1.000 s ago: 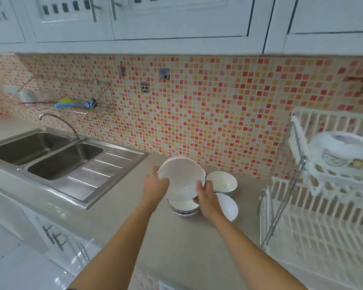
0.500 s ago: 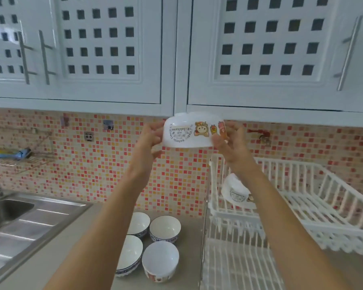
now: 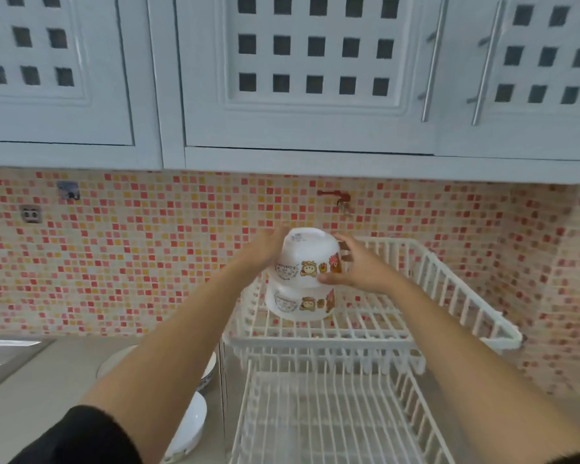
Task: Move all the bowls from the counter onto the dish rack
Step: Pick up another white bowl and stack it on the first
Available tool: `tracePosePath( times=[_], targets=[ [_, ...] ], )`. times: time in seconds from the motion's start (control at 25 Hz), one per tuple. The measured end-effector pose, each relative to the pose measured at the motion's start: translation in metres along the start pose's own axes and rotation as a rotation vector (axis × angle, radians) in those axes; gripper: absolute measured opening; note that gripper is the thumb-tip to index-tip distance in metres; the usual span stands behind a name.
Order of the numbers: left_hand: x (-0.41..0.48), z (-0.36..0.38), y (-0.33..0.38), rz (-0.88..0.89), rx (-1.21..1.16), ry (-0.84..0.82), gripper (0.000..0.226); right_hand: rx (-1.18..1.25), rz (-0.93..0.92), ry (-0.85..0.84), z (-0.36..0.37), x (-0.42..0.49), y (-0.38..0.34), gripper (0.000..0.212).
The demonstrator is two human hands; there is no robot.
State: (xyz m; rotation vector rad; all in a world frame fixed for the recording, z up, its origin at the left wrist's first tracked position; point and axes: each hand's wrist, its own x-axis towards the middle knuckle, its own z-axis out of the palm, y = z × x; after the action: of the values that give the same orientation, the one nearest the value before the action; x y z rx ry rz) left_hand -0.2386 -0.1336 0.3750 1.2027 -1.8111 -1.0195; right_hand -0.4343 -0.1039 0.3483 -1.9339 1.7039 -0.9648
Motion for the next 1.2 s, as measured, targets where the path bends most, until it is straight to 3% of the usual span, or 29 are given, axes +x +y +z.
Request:
tracePosePath(
  times=[0.16, 0.32, 0.52, 0.6, 0.72, 0.96, 1.08, 1.2],
  targets=[
    [0.052, 0.013, -0.044, -0.101, 0.097, 0.014, 0.097, -0.146, 0.057, -0.102, 0.006, 0.014, 0.013, 0.107],
    [0.029, 0.023, -0.031, -0.170, 0.225, 0.014, 0.066, -0.234, 0.117, -0.179, 0.013, 0.018, 0.018, 0.113],
    [0.030, 0.026, -0.033, -0.196, 0.284, -0.024, 0.071, -0.302, 0.161, -0.241, 0.017, 0.015, 0.013, 0.106],
    [0.026, 0.019, -0.027, -0.166, 0.282, 0.010, 0.075, -0.318, 0.153, -0.240, 0.014, 0.014, 0.000, 0.113],
    [0.014, -0.011, -0.009, -0.070, 0.312, 0.121, 0.071, -0.330, 0.095, -0.168, 0.018, 0.018, -0.032, 0.117],
    [-0.026, -0.116, -0.008, -0.077, 0.377, 0.352, 0.052, -0.172, -0.167, 0.093, 0.083, 0.039, -0.150, 0.087],
    [-0.041, -0.153, -0.044, -0.162, 0.418, 0.387, 0.051, -0.001, -0.110, 0.202, 0.137, 0.051, -0.192, 0.077],
    [-0.056, -0.164, -0.107, -0.283, 0.469, 0.361, 0.057, 0.104, 0.035, 0.203, 0.203, 0.057, -0.195, 0.068]
  ],
)
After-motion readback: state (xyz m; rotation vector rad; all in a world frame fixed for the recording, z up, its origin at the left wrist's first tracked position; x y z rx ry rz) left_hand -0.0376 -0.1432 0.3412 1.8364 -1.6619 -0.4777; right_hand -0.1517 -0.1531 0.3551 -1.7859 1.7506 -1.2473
